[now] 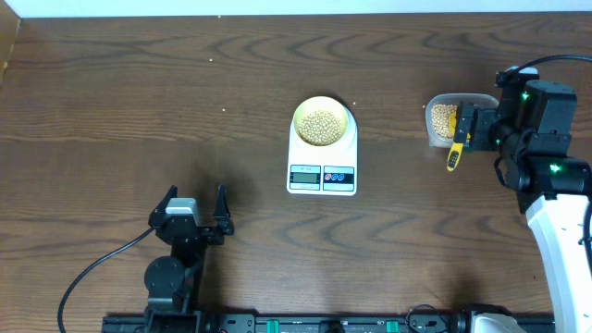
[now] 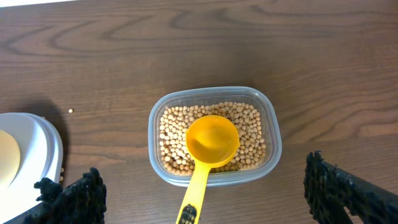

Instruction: Scoop item into bowl and weigh 50g on scale

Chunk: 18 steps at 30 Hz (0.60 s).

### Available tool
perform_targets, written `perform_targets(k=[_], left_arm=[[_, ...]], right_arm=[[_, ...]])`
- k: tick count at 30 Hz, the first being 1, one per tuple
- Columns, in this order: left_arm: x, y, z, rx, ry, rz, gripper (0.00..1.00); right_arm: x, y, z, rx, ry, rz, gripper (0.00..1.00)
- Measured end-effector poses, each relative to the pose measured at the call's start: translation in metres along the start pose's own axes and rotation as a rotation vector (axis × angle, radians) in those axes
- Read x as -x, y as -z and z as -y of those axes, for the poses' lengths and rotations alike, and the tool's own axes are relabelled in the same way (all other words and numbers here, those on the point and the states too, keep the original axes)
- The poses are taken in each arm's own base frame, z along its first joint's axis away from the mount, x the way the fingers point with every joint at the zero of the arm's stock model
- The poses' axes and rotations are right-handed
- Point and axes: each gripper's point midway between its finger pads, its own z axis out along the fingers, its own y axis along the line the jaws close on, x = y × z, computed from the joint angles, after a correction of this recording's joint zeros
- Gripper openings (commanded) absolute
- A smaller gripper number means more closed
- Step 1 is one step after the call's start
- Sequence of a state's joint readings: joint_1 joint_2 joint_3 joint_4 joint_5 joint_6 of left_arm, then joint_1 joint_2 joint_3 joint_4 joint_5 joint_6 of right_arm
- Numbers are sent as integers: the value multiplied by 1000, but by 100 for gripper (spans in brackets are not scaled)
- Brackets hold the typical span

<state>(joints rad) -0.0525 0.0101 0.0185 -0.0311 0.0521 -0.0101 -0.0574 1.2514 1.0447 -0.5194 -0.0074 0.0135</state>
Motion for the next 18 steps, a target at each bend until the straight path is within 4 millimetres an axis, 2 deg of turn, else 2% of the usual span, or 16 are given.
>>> perform_targets(k=[18], left_arm=[[0, 0, -2, 7, 84, 1, 90]], right_arm=[[0, 0, 0, 0, 0, 0, 99]])
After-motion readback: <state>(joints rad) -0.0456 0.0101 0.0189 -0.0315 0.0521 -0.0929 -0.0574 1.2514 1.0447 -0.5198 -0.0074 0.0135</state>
